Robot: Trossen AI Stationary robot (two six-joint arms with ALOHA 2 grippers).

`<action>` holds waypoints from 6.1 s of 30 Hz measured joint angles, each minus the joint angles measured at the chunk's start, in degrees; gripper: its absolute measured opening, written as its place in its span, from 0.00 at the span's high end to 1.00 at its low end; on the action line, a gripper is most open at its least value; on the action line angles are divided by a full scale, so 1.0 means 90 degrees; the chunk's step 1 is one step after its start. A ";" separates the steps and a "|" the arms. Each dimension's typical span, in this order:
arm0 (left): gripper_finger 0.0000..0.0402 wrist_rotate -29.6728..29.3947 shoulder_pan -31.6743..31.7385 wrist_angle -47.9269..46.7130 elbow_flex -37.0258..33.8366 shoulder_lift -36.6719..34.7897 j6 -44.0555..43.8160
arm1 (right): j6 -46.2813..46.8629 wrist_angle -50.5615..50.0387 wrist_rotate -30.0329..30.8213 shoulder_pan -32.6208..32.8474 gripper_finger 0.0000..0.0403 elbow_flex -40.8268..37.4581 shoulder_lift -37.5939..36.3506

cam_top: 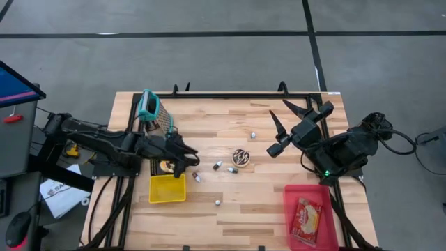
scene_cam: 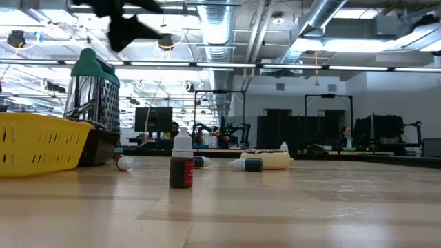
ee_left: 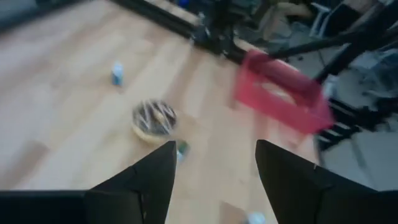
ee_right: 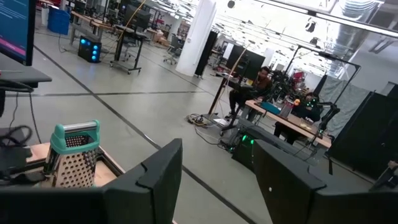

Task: Pick & Place Food Item
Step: Put the black donut into the black bin

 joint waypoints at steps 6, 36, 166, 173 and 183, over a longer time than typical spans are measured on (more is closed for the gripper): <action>0.45 0.1265 0.0965 0.0069 0.1038 0.1936 0.1890 | -0.0032 -0.0011 -0.0002 -0.0031 0.54 -0.0002 -0.0054; 0.46 0.1883 0.1242 0.0123 0.3701 0.6466 0.5461 | -0.0049 -0.0010 0.0000 0.0007 0.54 0.0000 -0.0151; 0.53 -0.1281 -0.1345 -0.6123 -0.0270 -0.0064 -0.6574 | 0.0746 -0.0032 0.0000 -0.0253 0.54 0.0000 -0.0146; 0.52 -0.1288 -0.1344 -0.6247 -0.0269 -0.0122 -0.6578 | 0.0746 -0.0029 0.0000 -0.0248 0.54 -0.0002 -0.0146; 0.52 -0.1221 -0.1345 -0.6380 -0.0178 -0.0751 -0.6568 | 0.1005 -0.0250 -0.0001 -0.0248 0.54 -0.0002 -0.0146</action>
